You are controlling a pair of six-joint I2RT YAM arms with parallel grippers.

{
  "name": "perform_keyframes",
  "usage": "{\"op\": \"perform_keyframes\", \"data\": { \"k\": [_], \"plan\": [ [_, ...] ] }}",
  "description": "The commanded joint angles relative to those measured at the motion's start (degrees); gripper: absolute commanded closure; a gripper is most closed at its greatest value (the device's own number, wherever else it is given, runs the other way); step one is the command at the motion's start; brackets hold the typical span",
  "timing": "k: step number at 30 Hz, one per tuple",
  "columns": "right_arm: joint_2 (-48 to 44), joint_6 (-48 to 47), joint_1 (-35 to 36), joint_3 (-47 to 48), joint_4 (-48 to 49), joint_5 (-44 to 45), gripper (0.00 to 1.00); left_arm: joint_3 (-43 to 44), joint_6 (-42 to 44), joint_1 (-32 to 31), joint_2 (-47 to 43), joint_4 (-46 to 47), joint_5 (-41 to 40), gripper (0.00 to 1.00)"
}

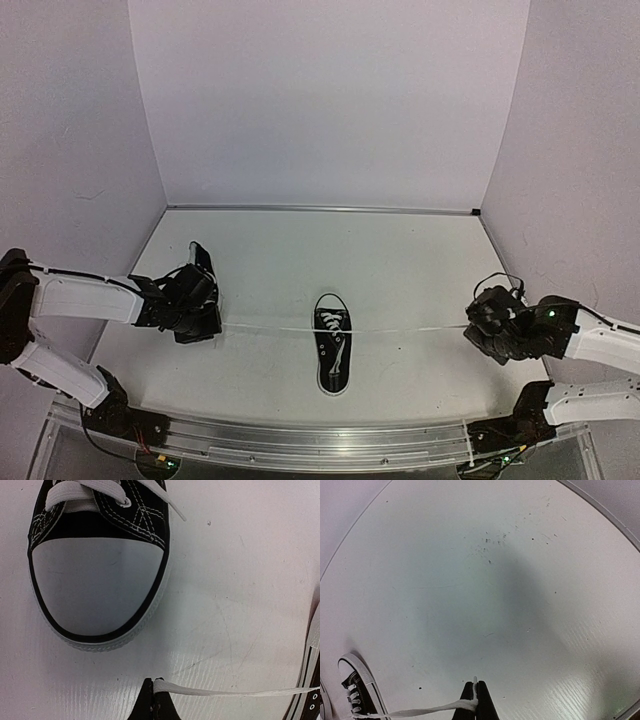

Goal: Tie the shoes

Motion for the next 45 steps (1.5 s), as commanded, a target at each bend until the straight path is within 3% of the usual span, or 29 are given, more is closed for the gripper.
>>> {"op": "perform_keyframes", "data": {
  "k": [1,7,10,16,23,30,37,41,45],
  "plan": [
    [-1.1,5.5,-0.4,-3.0,-7.2,4.1,1.00,0.9,-2.7,1.3,-1.8,-4.3,-4.8,1.00],
    [0.1,5.1,-0.3,-4.4,-5.0,3.5,1.00,0.1,1.5,1.2,-2.6,-0.8,-0.3,1.00],
    [5.0,0.2,-0.3,-2.5,-0.5,3.2,1.00,0.2,6.2,0.8,-2.3,3.4,3.5,1.00],
    [15.7,-6.5,-0.3,1.1,6.8,0.0,0.93,3.3,8.8,0.8,0.2,1.3,4.8,1.00],
    [23.0,-9.4,-0.3,1.0,15.1,-2.2,1.00,1.9,10.0,0.7,1.3,6.0,9.6,1.00],
    [27.6,-15.4,-3.3,7.9,15.4,3.1,1.00,2.8,11.0,0.8,1.7,4.3,7.8,1.00],
    [34.2,-20.8,-10.6,10.0,18.5,0.9,0.98,5.7,9.0,1.2,7.0,0.4,4.4,1.00],
    [36.9,-25.4,-12.3,10.4,20.5,-3.3,0.94,5.6,9.1,1.2,6.8,0.6,4.5,0.92],
    [36.5,-28.0,-12.5,9.7,21.8,-7.6,0.68,5.6,9.7,1.4,5.3,-0.8,3.7,0.76]
  ]
}}
